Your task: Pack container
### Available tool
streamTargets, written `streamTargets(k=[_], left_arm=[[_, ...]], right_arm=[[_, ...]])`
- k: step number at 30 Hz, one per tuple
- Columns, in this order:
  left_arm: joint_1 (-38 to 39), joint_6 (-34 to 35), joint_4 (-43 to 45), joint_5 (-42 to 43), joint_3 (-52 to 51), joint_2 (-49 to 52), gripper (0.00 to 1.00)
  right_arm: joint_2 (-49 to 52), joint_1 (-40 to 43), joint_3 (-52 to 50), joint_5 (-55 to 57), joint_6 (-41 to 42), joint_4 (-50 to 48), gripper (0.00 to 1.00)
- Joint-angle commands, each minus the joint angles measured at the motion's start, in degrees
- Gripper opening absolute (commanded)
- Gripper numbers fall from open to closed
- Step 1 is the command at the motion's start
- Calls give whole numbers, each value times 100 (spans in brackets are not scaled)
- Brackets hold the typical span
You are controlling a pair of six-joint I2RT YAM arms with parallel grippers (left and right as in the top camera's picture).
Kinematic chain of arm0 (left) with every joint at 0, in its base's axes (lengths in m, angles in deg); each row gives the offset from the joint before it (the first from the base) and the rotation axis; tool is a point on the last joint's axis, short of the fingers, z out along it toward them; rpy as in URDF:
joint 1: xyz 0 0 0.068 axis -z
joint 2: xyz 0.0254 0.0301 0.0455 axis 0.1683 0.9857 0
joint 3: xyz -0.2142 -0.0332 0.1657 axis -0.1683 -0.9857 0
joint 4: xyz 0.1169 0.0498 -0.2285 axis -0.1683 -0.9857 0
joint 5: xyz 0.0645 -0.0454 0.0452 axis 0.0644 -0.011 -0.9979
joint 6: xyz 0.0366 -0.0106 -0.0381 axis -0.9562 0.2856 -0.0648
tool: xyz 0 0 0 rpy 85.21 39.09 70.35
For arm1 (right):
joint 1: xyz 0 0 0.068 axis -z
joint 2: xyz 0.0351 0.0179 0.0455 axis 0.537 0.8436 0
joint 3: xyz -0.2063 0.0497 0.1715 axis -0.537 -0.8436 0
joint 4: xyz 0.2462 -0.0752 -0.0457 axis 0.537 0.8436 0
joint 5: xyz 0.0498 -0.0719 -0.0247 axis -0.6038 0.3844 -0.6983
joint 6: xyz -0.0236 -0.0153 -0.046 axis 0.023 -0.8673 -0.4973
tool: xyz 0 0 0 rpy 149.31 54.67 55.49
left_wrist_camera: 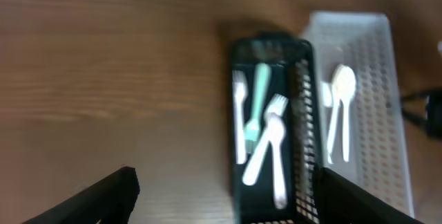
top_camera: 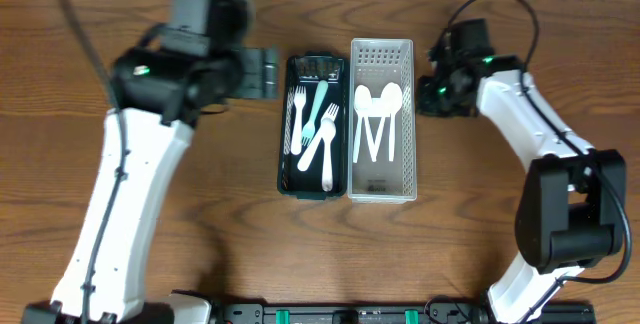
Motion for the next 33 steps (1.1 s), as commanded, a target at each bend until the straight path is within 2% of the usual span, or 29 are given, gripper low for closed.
streamTargets(k=[1,7,13,17,19,24,26,27,28,31,33], left_arm=[[-328,31,-70,-120,74,-280,84],[-645,26,-149,-120,74,-649,85],[-673,-42,-219,-122,74,-1040,86],[-673,-531,-433,-127,74,-1414,73],[-673,-861,-623,-275,74,-1657,72],[-673,-946,-1082,-1189,74,-2398,73],[-673,-946,-1200,-1290,74,-2723,80],[-673,-944,-1250,-1287,74,-2868,89],[-673,-944,-1307,-1287,74,-3040,98],[-673,-944,-1502,-1287,74,-3482,98],[-673,-942,-1626,-1287,74,-3705,98]], right_arm=[[9,-212,-37,-122,0,-79,1],[-17,-256,-28,-114,-72,-59,1],[-699,205,170,118,-828,160,1],[-1637,682,647,238,-1342,656,1],[-2188,876,940,238,-1558,920,1],[-3648,1071,1440,236,-1906,1182,1],[-4214,1069,1469,236,-1930,1132,1],[-4516,1067,1469,236,-1928,1126,2],[-4750,1067,1469,236,-1928,1137,5],[-5482,1067,1469,236,-1928,1300,16],[-5864,1067,1469,236,-1928,1504,32]])
